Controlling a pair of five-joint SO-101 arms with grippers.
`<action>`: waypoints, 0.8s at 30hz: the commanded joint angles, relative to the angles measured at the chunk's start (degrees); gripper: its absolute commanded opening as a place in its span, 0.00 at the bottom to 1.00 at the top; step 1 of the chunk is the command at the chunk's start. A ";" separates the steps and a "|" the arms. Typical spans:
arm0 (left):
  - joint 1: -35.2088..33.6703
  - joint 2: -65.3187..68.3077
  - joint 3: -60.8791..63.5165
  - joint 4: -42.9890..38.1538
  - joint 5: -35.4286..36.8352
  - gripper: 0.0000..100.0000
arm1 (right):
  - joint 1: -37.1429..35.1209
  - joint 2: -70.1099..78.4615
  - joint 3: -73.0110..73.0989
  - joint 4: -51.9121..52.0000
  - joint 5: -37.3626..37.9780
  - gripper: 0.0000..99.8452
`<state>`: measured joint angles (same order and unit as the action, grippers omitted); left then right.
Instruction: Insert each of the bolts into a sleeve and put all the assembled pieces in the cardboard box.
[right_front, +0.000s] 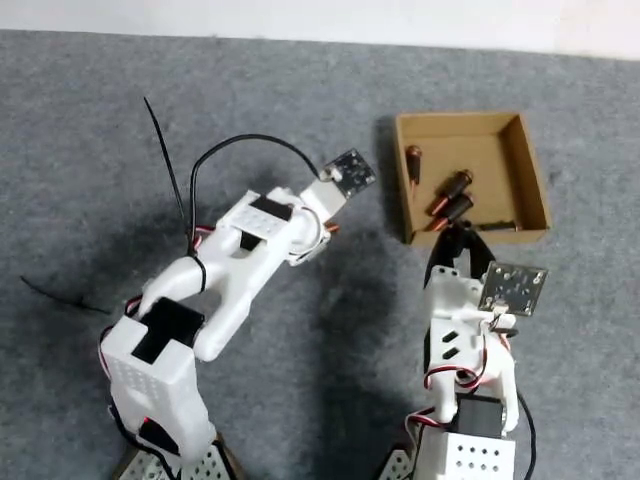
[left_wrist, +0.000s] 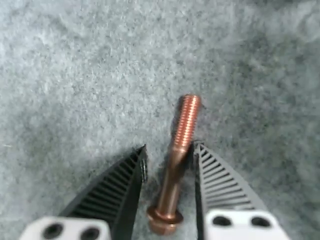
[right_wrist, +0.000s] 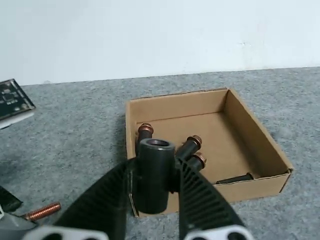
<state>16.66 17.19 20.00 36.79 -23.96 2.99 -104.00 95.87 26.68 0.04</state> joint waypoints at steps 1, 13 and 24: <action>-1.89 0.13 -2.07 2.20 -2.46 0.15 | -0.48 -1.27 6.02 -0.13 0.44 0.01; -3.03 -0.13 -2.15 10.99 -10.73 0.15 | -0.40 -1.27 6.02 -0.13 0.44 0.01; -3.65 0.48 -4.97 16.00 -10.90 0.15 | -0.40 -1.27 6.02 -0.13 0.53 0.01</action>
<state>14.37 17.27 16.31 50.51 -34.51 2.99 -104.00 95.87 26.68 0.04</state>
